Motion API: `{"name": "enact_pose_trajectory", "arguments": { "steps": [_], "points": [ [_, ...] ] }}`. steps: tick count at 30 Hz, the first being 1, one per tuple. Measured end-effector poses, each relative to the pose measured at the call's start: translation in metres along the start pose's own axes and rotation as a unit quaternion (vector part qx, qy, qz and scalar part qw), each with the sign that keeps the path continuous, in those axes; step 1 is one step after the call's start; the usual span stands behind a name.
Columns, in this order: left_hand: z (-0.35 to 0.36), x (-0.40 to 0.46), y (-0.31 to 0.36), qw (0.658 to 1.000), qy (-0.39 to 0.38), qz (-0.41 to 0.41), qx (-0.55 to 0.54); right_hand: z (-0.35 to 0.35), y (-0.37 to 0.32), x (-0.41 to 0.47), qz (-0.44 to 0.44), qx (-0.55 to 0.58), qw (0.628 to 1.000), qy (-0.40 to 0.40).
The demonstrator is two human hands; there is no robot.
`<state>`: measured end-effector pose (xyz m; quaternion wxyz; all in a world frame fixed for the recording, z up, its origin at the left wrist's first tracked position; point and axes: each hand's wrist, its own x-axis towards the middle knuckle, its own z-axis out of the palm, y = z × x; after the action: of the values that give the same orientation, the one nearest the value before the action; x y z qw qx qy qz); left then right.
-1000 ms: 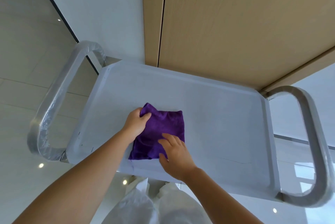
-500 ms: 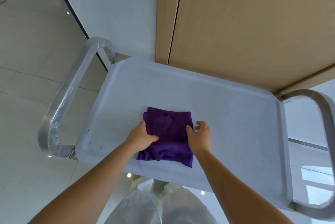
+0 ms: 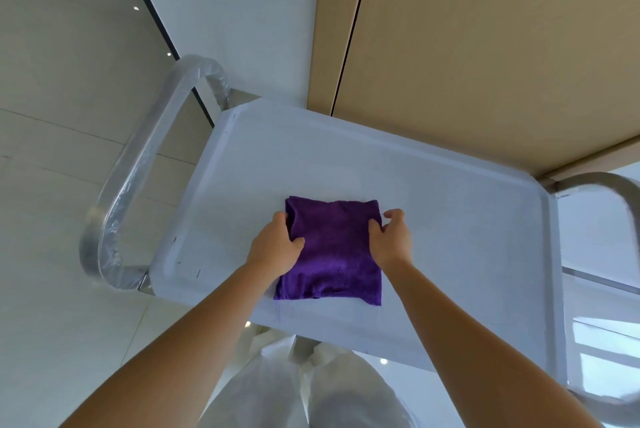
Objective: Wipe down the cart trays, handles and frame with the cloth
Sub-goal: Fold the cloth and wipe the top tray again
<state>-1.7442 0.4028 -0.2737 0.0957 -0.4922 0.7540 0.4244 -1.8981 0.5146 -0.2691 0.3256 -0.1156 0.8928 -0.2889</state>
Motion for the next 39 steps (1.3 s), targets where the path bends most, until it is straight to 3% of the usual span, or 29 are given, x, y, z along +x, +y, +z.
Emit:
{"name": "enact_pose_trajectory", "arguments": {
  "steps": [3, 7, 11, 14, 19, 22, 25, 27, 29, 31, 34, 36, 39],
  "points": [
    [-0.008, 0.009, 0.011, 0.996, -0.018, -0.045, 0.079, 0.001, 0.001, -0.002, -0.026, -0.004, 0.999, 0.022],
    [-0.018, 0.034, 0.024, 0.993, 0.052, -0.107, 0.01, 0.004, 0.014, -0.02, 0.046, -0.032, 0.998, 0.001],
    [-0.015, 0.048, 0.033, 0.989, 0.01, -0.138, -0.046, 0.015, 0.03, -0.041, 0.109, -0.06, 0.992, -0.031],
    [-0.009, 0.047, 0.034, 0.994, -0.005, -0.098, -0.052, 0.019, 0.036, -0.044, 0.116, -0.032, 0.992, -0.049],
    [-0.011, 0.04, 0.037, 0.996, 0.082, 0.009, -0.027, 0.013, 0.04, -0.044, 0.044, -0.02, 0.994, -0.097],
    [-0.011, 0.041, 0.031, 0.994, 0.105, 0.009, 0.0, 0.015, 0.039, -0.054, 0.009, -0.052, 0.991, -0.123],
    [-0.012, 0.038, 0.025, 0.994, 0.087, -0.026, -0.065, 0.016, 0.039, -0.065, -0.029, -0.132, 0.985, -0.104],
    [-0.009, 0.03, 0.018, 0.993, 0.115, 0.028, 0.017, 0.015, 0.036, -0.067, -0.065, -0.157, 0.984, -0.054],
    [-0.001, 0.018, 0.01, 0.959, 0.174, 0.156, 0.16, 0.016, 0.033, -0.065, -0.111, -0.173, 0.979, -0.015],
    [0.008, 0.006, 0.006, 0.943, 0.18, 0.201, 0.196, 0.019, 0.03, -0.061, -0.143, -0.185, 0.972, -0.01],
    [0.015, -0.009, 0.003, 0.988, 0.131, 0.03, 0.076, 0.024, 0.026, -0.057, -0.141, -0.183, 0.972, -0.037],
    [0.016, -0.015, -0.001, 0.991, 0.112, -0.058, 0.049, 0.023, 0.025, -0.054, -0.065, -0.095, 0.993, -0.012],
    [0.015, -0.015, -0.014, 0.992, 0.035, -0.111, 0.055, 0.018, 0.02, -0.045, 0.068, 0.029, 0.996, 0.041]
  ]
}}
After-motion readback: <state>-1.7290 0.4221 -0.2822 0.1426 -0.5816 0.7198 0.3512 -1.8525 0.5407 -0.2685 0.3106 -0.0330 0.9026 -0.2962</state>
